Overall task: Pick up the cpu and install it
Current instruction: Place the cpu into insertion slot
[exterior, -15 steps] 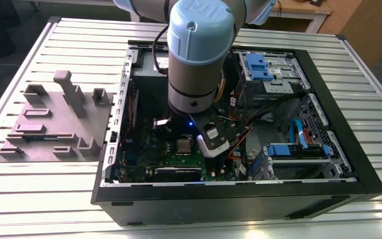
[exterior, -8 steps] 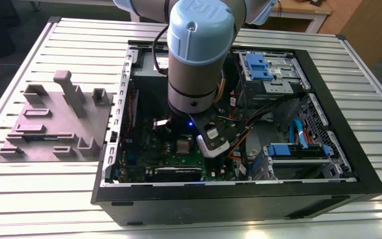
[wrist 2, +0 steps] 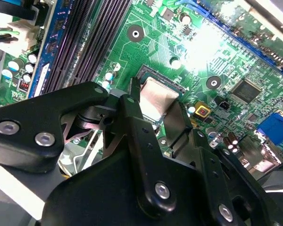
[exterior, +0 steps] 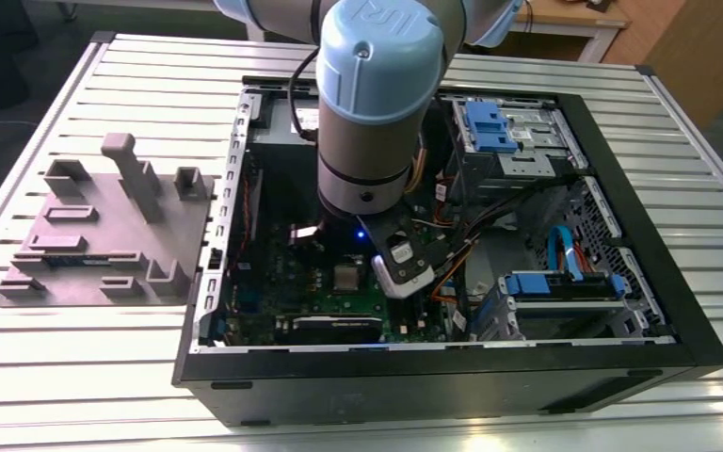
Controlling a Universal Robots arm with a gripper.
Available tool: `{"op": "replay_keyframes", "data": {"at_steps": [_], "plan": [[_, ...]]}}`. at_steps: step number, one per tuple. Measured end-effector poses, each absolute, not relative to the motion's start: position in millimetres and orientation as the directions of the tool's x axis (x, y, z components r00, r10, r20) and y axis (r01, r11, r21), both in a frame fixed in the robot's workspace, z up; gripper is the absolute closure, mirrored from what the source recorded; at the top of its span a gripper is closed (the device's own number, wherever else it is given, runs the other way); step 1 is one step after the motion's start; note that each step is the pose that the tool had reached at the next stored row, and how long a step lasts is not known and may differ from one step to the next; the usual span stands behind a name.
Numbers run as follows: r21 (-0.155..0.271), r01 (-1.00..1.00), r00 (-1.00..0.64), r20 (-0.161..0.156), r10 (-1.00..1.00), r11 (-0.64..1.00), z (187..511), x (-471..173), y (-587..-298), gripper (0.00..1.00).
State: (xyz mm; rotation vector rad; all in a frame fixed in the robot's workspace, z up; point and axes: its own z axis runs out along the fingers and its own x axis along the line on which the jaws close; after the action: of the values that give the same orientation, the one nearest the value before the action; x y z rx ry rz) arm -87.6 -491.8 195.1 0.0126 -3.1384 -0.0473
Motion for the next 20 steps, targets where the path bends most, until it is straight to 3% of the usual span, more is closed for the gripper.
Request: {"op": "replay_keyframes", "data": {"at_steps": [4,5,6,7,9,20], "plan": [[0.030,-0.008,-1.000,0.003,-0.008,1.000,194.5,-87.6,-491.8,0.51],[0.030,-0.008,-1.000,0.003,-0.008,1.000,193.8,-87.7,-491.8,0.45],[0.031,-0.008,-1.000,0.003,-0.008,1.000,191.8,-87.8,-491.9,0.45],[0.031,-0.008,-1.000,0.003,-0.008,0.999,191.8,-87.8,-491.9,0.47],[0.031,-0.008,-1.000,0.003,-0.008,0.999,191.7,-87.8,-491.9,0.59],[0.031,-0.008,-1.000,0.003,-0.008,0.999,191.6,-87.8,-492.0,0.62]]}}
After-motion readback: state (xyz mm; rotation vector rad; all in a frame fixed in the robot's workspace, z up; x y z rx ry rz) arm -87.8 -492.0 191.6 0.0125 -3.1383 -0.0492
